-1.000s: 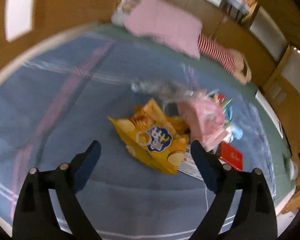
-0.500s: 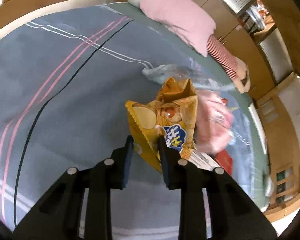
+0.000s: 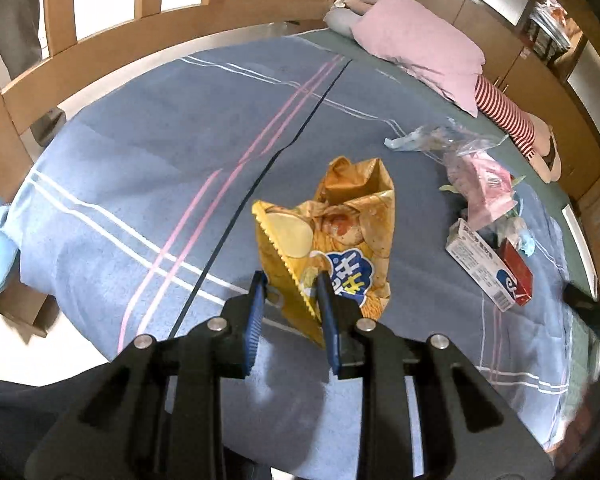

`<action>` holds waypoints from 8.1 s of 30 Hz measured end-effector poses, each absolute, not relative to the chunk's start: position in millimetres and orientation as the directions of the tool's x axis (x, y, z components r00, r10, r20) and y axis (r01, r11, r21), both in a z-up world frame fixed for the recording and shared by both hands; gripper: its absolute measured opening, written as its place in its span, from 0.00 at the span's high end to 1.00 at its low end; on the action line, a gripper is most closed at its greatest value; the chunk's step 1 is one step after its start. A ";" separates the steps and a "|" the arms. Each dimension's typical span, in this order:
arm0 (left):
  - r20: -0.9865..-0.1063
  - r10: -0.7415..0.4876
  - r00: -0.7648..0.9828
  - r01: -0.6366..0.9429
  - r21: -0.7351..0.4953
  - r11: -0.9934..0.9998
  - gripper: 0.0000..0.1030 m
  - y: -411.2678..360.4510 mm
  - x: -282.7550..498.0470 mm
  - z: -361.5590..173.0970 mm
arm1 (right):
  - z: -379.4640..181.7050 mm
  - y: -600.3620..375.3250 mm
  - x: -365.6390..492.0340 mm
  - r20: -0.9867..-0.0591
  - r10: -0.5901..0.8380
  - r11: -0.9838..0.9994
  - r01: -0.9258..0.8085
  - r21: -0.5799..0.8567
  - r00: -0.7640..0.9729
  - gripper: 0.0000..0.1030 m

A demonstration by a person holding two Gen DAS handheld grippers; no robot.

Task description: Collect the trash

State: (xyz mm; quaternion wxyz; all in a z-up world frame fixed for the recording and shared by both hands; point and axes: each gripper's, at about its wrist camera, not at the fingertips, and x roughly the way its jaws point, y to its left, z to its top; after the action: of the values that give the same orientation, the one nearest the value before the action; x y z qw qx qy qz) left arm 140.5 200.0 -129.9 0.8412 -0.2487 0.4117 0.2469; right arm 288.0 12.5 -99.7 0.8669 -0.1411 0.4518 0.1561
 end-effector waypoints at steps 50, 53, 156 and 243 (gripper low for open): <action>-0.812 0.114 0.572 -0.634 -0.349 0.690 0.70 212.2 158.8 -153.7 | -122.9 -32.6 222.7 -0.890 0.240 0.931 -0.351 0.098 0.388 0.58; -0.787 0.138 0.602 -0.613 -0.344 0.711 0.72 205.4 152.9 -144.1 | -112.1 -50.9 205.8 -0.866 0.236 0.950 -0.292 0.111 0.440 0.58; -0.840 0.061 0.539 -0.766 -0.460 0.449 0.05 242.7 107.6 -151.3 | -120.9 145.1 420.4 -0.815 0.212 0.954 -0.293 0.054 0.539 0.39; -0.709 0.098 0.698 0.078 0.211 0.974 0.11 28.8 184.3 -116.2 | -77.7 -187.1 136.0 -0.728 0.465 0.825 0.052 0.563 0.503 0.71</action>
State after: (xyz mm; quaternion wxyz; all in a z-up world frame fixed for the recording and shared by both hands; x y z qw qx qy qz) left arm 184.3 28.8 -116.2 0.9146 0.1129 0.3883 0.0054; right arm 136.0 -187.1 -77.7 0.8244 0.2684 0.4824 0.1253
